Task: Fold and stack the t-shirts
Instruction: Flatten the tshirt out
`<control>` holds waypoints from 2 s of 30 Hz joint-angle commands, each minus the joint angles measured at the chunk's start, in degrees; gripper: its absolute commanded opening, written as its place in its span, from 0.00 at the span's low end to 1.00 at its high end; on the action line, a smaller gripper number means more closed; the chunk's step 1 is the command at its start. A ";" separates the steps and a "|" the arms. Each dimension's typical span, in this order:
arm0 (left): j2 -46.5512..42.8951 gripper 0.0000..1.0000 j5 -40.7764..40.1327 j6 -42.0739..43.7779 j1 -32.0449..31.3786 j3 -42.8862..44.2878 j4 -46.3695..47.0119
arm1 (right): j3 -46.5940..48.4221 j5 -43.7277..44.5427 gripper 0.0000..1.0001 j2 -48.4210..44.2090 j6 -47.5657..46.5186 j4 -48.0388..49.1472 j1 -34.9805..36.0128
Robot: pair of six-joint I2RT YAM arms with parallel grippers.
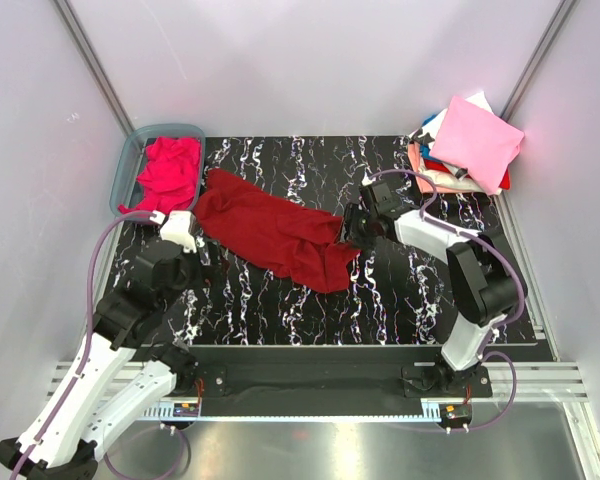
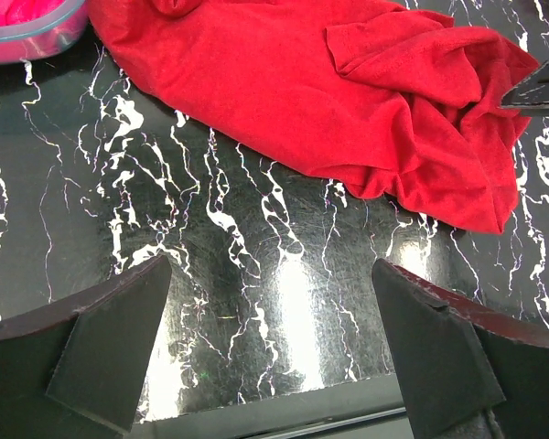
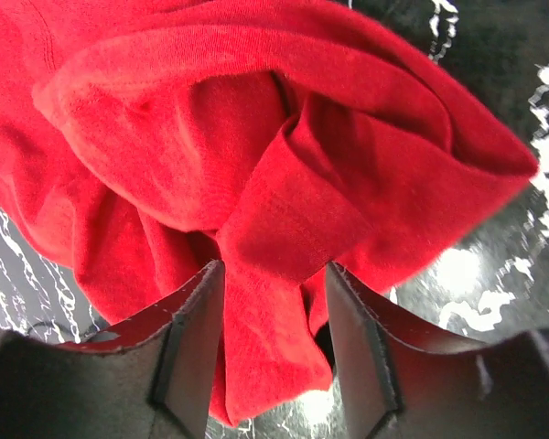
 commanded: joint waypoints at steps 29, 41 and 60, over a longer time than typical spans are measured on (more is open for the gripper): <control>-0.51 0.99 -0.75 0.59 0.02 -0.62 3.51 | 4.65 -5.71 0.21 5.68 0.46 4.18 -1.57; -0.25 0.99 -0.58 0.51 0.02 -0.70 3.68 | 22.18 -0.80 0.00 -4.23 -6.20 -14.15 -1.66; -0.33 0.99 -1.46 0.16 0.02 -0.70 3.42 | -3.23 14.88 0.00 -47.22 7.05 -32.65 -5.44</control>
